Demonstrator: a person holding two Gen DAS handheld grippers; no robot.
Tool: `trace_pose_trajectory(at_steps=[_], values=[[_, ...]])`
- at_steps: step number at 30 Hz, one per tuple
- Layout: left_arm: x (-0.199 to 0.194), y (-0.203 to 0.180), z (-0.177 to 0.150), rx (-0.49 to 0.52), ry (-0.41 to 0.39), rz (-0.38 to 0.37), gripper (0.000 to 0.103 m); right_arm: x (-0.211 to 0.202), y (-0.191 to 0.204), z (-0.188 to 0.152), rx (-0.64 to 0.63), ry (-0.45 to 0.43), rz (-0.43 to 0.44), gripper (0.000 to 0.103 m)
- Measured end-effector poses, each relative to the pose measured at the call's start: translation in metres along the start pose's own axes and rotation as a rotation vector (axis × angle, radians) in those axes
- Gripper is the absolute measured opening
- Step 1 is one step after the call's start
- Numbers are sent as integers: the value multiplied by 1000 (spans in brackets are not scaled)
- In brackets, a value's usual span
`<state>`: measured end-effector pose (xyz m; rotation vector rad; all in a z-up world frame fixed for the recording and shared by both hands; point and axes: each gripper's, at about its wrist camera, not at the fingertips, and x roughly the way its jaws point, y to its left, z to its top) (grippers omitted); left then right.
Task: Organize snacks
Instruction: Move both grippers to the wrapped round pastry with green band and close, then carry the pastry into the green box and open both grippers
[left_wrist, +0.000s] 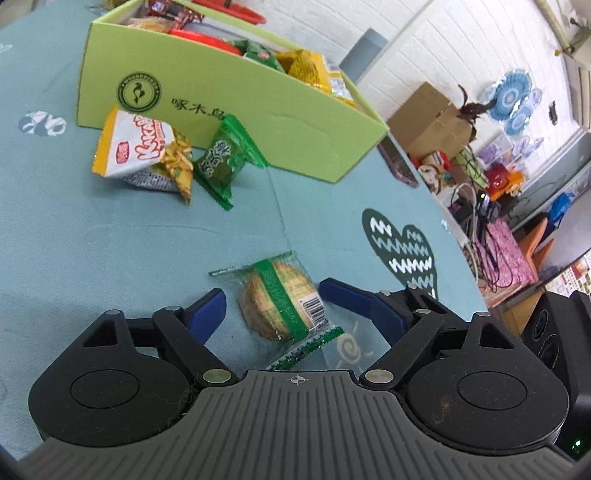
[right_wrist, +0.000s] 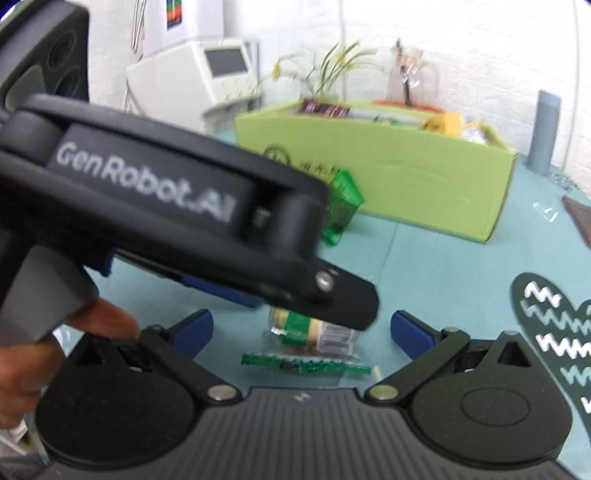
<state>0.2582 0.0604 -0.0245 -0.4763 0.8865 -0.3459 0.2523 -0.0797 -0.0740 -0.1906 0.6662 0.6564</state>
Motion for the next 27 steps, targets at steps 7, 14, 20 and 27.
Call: trace_pose_trajectory(at_steps=[7, 14, 20, 27], values=[[1, -4, 0, 26, -3, 5, 74, 2, 0, 5, -54, 17, 2, 102], [1, 1, 0, 36, 1, 4, 45, -9, -9, 5, -53, -17, -3, 70], [-8, 3, 6, -11, -22, 14, 12, -20, -16, 11, -13, 0, -10, 65], [-47, -32, 79, 57, -196, -36, 24, -48, -27, 73, -97, -199, -46, 68]])
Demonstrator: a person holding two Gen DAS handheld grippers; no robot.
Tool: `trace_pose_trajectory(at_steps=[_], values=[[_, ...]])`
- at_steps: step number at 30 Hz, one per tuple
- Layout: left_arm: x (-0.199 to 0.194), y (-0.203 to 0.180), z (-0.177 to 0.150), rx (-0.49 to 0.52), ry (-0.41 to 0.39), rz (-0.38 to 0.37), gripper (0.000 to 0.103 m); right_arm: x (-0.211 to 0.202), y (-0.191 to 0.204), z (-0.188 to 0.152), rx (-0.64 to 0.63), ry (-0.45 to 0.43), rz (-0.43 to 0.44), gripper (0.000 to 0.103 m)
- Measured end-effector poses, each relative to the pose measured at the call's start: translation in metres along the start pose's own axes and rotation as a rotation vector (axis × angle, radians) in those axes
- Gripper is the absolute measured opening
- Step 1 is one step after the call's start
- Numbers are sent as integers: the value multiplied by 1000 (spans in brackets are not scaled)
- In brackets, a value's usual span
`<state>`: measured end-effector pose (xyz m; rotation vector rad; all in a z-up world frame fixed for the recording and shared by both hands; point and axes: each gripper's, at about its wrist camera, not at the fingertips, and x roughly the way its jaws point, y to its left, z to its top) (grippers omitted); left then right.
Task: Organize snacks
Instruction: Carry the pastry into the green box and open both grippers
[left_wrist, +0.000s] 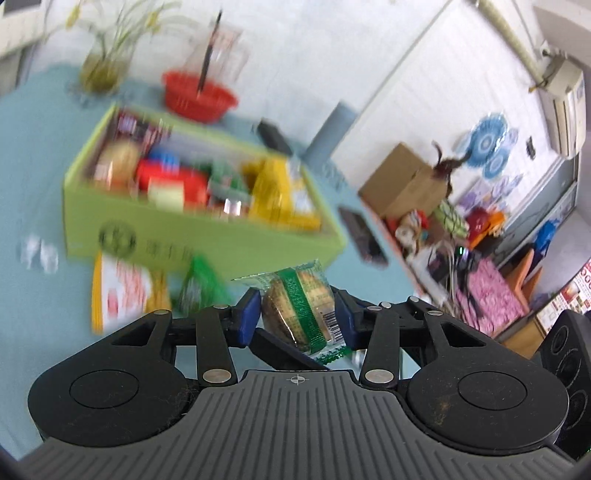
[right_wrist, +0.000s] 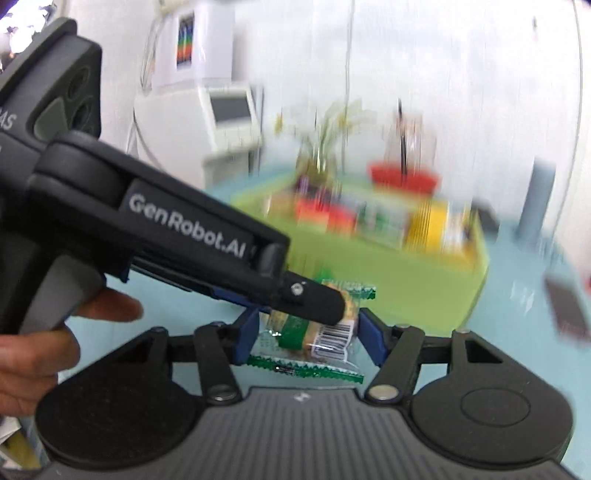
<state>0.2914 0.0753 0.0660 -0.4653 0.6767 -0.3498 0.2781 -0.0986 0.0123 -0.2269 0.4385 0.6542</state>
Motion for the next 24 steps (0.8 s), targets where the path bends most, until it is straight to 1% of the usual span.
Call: trace_pose_trajectory(at_steps=[3, 5, 7, 10, 13, 15, 16, 17, 18, 19, 20, 21, 22, 23, 24], values=[[10, -8, 40, 34, -50, 23, 25, 13, -11, 36, -63, -68, -34, 70], [26, -8, 60, 49, -56, 47, 28, 29, -19, 55, -78, -80, -45, 71], [45, -4, 76, 47, -49, 77, 29, 51, -29, 67, -70, -75, -48, 72], [78, 11, 90, 31, -9, 105, 29, 82, -45, 74, -50, -42, -42, 72], [109, 30, 91, 12, 54, 127, 28, 115, -56, 75, -44, 18, -26, 72], [125, 41, 88, -2, 91, 129, 28, 134, -62, 71, -38, 67, -12, 73], [131, 45, 85, -10, 102, 121, 25, 144, -63, 68, -37, 87, -4, 74], [132, 48, 84, -17, 93, 110, 25, 150, -65, 63, -28, 96, 5, 77], [132, 51, 85, -33, 93, 95, 27, 153, -68, 60, -4, 95, 14, 78], [131, 55, 87, -54, 94, 72, 33, 154, -70, 59, 6, 88, 18, 78], [128, 56, 89, -65, 90, 46, 36, 157, -73, 57, 13, 86, 18, 79], [125, 56, 91, -67, 81, 33, 40, 155, -73, 57, 22, 83, 24, 86], [118, 55, 92, -62, 64, 28, 46, 150, -71, 57, 27, 72, 32, 91], [107, 51, 94, -51, 37, 24, 50, 142, -68, 58, 25, 49, 26, 95], [96, 48, 94, -38, 6, 19, 56, 134, -66, 58, 17, 21, 17, 95]])
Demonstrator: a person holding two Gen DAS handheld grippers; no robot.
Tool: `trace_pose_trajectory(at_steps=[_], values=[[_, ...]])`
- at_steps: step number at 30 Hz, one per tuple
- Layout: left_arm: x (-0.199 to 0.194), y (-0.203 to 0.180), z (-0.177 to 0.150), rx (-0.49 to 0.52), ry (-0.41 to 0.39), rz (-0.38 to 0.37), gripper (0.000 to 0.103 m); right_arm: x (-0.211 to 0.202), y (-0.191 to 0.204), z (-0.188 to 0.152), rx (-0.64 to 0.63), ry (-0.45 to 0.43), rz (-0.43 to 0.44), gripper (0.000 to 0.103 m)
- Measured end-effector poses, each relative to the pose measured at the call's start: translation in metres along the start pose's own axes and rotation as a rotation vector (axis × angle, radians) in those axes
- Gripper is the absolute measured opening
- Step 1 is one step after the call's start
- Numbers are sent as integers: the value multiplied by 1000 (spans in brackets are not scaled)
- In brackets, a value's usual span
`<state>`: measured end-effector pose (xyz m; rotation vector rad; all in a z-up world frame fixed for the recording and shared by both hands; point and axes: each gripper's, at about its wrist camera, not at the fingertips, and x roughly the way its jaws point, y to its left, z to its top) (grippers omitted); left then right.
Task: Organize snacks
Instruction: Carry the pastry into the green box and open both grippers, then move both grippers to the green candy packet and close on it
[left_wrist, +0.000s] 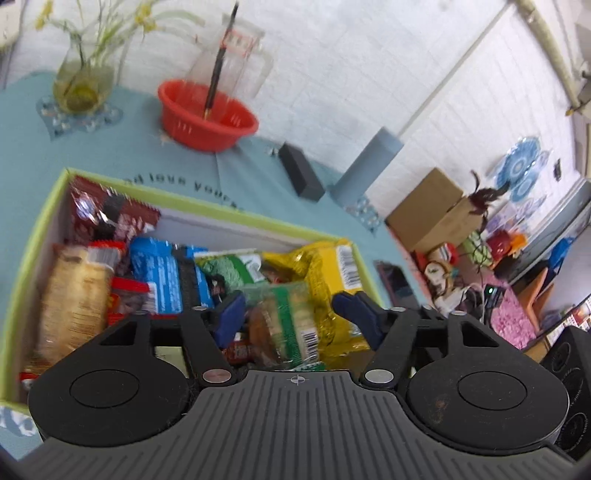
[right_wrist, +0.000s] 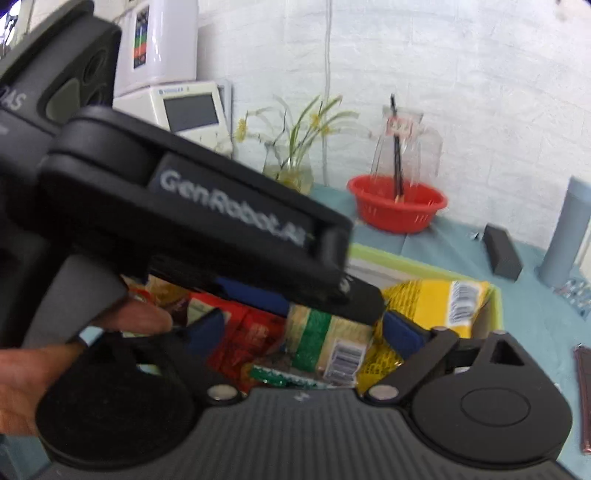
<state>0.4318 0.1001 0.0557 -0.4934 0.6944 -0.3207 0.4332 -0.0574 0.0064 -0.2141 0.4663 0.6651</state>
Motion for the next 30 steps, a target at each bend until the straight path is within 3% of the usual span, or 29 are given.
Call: trace_pose_trajectory(at_steps=[5, 8, 11, 16, 24, 26, 30], values=[[-60, -3, -21, 28, -112, -31, 67, -69, 25, -7, -30, -154, -57, 102], [-81, 10, -48, -17, -112, -52, 69, -99, 46, -26, -43, -177, -24, 102], [-85, 29, -75, -68, -68, -54, 67, -110, 73, -51, -63, -93, 22, 102], [-59, 40, -83, -103, 51, -50, 62, -79, 84, -90, -54, 75, 71, 102], [-6, 15, -81, 35, 162, 54, 59, -61, 34, -115, 211, 112, 110, 102], [2, 11, -82, 51, 174, 68, 59, -65, 27, -116, 224, 101, 132, 102], [6, -4, -94, 45, 220, -12, 60, -64, 16, -115, 222, 113, 67, 102]])
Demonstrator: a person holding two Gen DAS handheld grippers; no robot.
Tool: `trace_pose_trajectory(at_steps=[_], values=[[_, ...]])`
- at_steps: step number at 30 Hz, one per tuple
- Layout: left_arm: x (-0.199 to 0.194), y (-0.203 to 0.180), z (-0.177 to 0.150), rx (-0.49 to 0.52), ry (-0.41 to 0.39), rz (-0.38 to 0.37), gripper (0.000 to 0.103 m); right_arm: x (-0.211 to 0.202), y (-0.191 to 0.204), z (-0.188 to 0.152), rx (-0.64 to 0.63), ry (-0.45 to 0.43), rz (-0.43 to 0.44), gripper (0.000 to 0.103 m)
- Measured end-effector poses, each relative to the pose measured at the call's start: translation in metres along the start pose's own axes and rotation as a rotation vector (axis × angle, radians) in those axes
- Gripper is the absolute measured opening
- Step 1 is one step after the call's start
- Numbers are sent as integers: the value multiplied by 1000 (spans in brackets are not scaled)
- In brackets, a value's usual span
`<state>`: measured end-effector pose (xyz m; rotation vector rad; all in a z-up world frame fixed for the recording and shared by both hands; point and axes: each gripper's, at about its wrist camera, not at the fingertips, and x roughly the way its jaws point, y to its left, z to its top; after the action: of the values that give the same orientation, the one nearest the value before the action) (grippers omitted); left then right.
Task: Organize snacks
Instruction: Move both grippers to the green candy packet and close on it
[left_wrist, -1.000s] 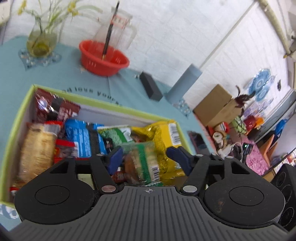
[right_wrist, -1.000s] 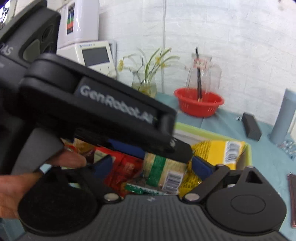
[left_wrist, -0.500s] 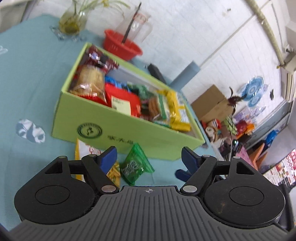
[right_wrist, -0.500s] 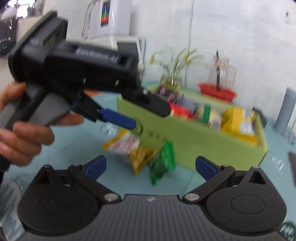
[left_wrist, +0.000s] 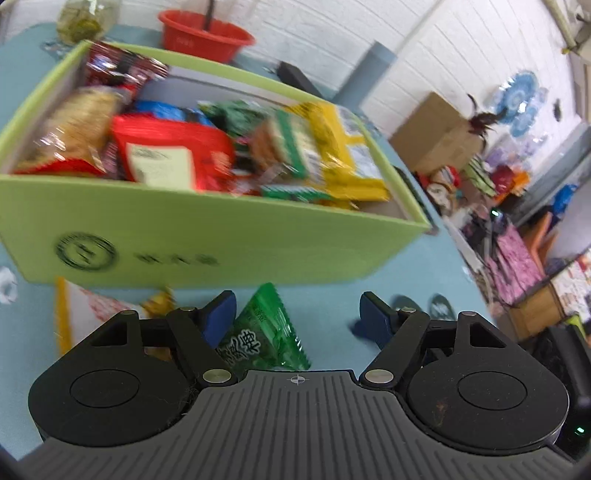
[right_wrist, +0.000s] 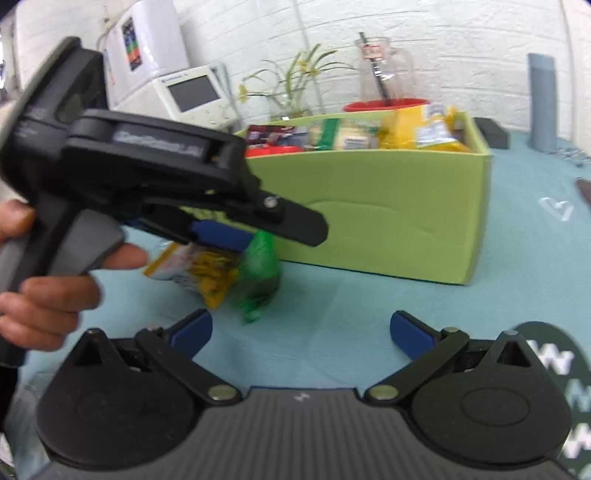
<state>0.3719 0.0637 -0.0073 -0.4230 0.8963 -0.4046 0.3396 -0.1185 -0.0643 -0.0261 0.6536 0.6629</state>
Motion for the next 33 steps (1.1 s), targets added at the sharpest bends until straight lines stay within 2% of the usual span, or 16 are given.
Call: trace_pose_trajectory(at_steps=[2, 4, 7, 9, 12, 15, 17, 20, 23, 27, 29, 31, 33], values=[[3, -11, -11, 12, 38, -41, 61, -2, -2, -1, -15, 8, -40, 102], [2, -22, -20, 41, 46, -42, 61, -5, -1, -4, -36, 25, -43, 102], [-15, -33, -24, 73, -1, -54, 63, -18, 2, -13, -56, 31, 5, 102], [-33, -35, -23, 68, -67, -40, 68, -29, 7, -21, -74, 39, 36, 102], [-51, -27, -22, 17, -125, -22, 71, -41, 16, -25, -108, 22, 40, 102], [-62, -12, -30, -60, -125, -27, 71, -48, 28, -21, -160, -43, 34, 102], [-69, -2, -38, -101, -122, -26, 71, -45, 38, -14, -221, -61, 70, 102], [-81, 14, -50, -154, -138, -10, 73, -34, 59, -7, -319, -46, 119, 102], [-93, 25, -58, -186, -152, -12, 74, -21, 78, -9, -407, -9, 99, 102], [-102, 33, -66, -194, -157, -36, 76, -14, 82, -22, -365, 79, 34, 102], [-101, 33, -70, -187, -148, -59, 77, -24, 82, -33, -312, 107, 52, 102], [-94, 32, -71, -186, -128, -80, 78, -38, 85, -41, -283, 85, 59, 102], [-86, 30, -72, -194, -105, -90, 78, -50, 88, -44, -283, 52, 9, 102]])
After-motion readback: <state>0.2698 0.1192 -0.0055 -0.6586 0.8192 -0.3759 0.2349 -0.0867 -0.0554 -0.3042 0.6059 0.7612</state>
